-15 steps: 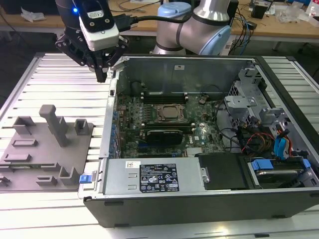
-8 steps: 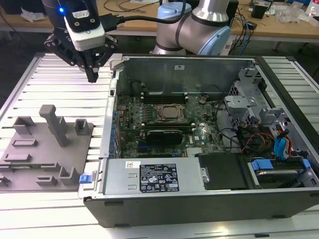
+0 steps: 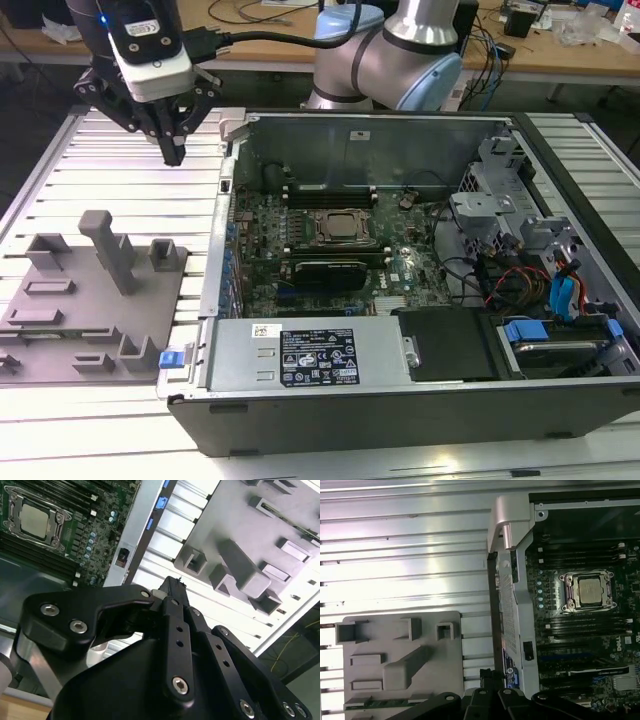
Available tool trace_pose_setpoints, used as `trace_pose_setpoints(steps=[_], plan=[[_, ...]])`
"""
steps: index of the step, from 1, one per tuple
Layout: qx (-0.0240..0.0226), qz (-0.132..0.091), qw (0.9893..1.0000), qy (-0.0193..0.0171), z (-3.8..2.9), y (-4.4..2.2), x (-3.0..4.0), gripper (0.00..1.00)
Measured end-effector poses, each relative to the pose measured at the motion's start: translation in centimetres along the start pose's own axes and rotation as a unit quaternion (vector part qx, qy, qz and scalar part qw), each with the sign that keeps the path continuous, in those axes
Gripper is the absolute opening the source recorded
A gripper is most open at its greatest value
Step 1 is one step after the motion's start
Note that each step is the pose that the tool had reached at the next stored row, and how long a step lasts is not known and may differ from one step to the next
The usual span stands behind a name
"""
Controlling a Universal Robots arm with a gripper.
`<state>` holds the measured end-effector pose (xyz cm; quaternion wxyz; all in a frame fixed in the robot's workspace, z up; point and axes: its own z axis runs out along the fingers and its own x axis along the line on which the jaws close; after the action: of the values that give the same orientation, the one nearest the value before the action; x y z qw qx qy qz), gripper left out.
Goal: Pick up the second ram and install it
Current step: 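Reach for the second ram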
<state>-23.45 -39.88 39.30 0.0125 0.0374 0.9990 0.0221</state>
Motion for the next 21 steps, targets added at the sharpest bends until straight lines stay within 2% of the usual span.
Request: trace_pose_setpoints(steps=[6,9,15,19,21], plan=[[0.0000,0.000,1.0000,0.0000,-0.02,-0.09,1.17,0.11],[0.0000,0.000,1.0000,0.0000,-0.03,-0.15,2.01,0.11],[0.0000,0.000,1.0000,0.0000,-0.04,-0.22,2.94,0.11],[0.0000,0.000,1.0000,0.0000,-0.06,-0.35,4.61,0.11],[0.0000,0.000,1.0000,0.0000,-0.06,-0.39,5.11,0.11]])
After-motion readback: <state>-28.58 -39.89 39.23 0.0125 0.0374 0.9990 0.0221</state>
